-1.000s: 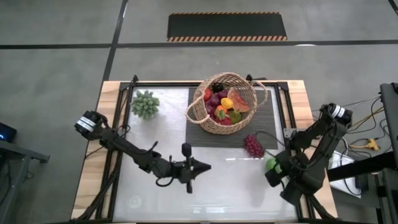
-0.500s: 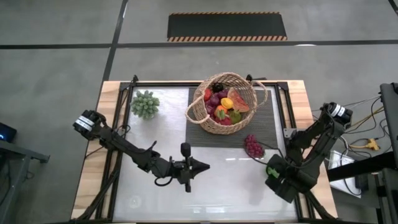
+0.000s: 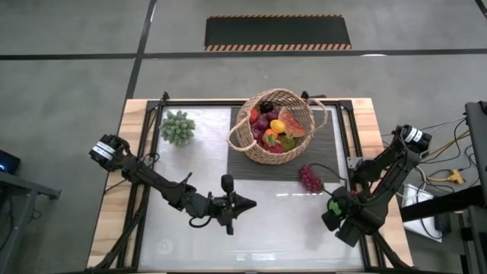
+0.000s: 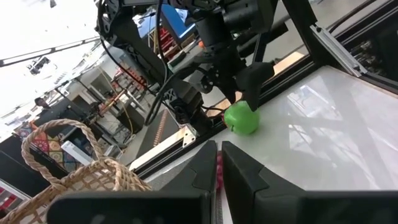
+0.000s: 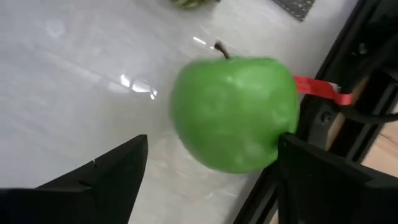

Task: Build produce basket
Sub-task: Put the green apple into the brown basket

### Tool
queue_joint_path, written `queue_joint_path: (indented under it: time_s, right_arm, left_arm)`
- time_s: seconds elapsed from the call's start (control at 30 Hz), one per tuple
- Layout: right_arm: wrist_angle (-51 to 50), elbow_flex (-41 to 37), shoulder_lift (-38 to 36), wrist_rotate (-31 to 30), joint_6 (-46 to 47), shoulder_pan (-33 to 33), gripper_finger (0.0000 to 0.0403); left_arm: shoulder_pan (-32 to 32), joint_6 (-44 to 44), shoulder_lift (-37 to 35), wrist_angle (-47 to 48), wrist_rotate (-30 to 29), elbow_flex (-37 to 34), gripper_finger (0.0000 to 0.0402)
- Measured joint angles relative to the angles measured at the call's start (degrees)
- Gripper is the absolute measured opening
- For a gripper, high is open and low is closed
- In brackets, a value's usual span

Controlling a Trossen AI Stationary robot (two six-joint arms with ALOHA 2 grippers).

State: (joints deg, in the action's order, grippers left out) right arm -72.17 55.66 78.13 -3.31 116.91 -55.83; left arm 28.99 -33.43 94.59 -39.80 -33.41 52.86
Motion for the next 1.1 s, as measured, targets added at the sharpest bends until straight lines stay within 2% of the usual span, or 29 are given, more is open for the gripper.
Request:
queue_joint_path:
  time_s: [0.6,0.87,1.1]
  right_arm:
    - [1.09,-4.25,0.02,-2.78,-1.58,0.00,0.0336]
    - [0.79,-5.07,-1.21,-2.69,-1.02,2.06,0.0367]
    - [0.64,-5.27,-3.59,-3.99,-5.82,5.38,0.0370]
  left_arm:
    - [0.04,-0.33,0.00,-0.04,-0.04,-0.76,0.0005]
    - [0.04,-0.24,0.00,-0.08,-0.04,-0.76,0.0005]
    - [0.04,-0.20,0.00,-0.10,-0.02,-0.76,0.0005]
